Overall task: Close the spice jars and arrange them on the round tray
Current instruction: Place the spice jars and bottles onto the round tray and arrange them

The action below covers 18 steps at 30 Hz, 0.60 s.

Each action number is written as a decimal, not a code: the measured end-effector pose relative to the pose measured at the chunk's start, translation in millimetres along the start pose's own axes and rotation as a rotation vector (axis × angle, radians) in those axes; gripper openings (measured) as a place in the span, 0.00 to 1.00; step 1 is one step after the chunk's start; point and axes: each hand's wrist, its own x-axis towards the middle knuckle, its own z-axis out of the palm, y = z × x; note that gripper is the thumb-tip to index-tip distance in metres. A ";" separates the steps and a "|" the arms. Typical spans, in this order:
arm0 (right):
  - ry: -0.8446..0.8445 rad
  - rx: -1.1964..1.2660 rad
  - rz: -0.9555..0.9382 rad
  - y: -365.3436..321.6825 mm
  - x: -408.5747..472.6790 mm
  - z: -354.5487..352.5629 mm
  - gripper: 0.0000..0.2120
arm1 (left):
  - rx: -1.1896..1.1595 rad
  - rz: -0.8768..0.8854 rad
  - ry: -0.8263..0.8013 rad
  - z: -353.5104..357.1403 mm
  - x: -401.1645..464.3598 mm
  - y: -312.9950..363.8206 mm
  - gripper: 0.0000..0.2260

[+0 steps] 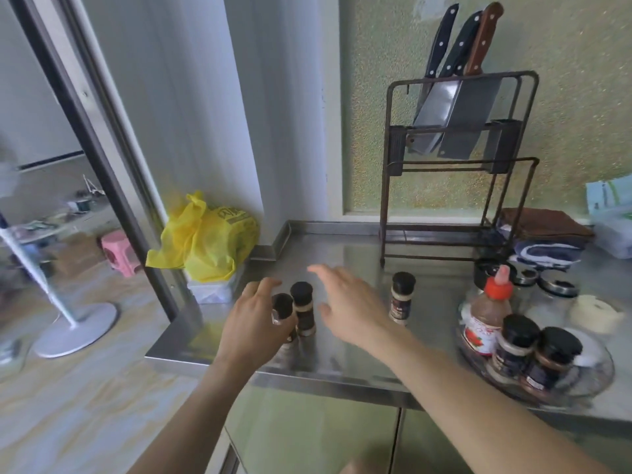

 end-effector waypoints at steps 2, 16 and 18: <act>-0.070 0.002 -0.013 -7.2 19.1 19.6 0.35 | -0.013 -0.011 -0.014 1.4 1.3 -7.0 0.24; 0.188 0.071 0.049 20.1 -73.3 -69.8 0.18 | -0.270 0.024 0.055 -70.4 -19.3 91.7 0.16; 0.225 0.064 0.100 39.6 -102.1 -110.0 0.19 | -0.325 0.110 0.077 -79.1 -17.9 132.1 0.17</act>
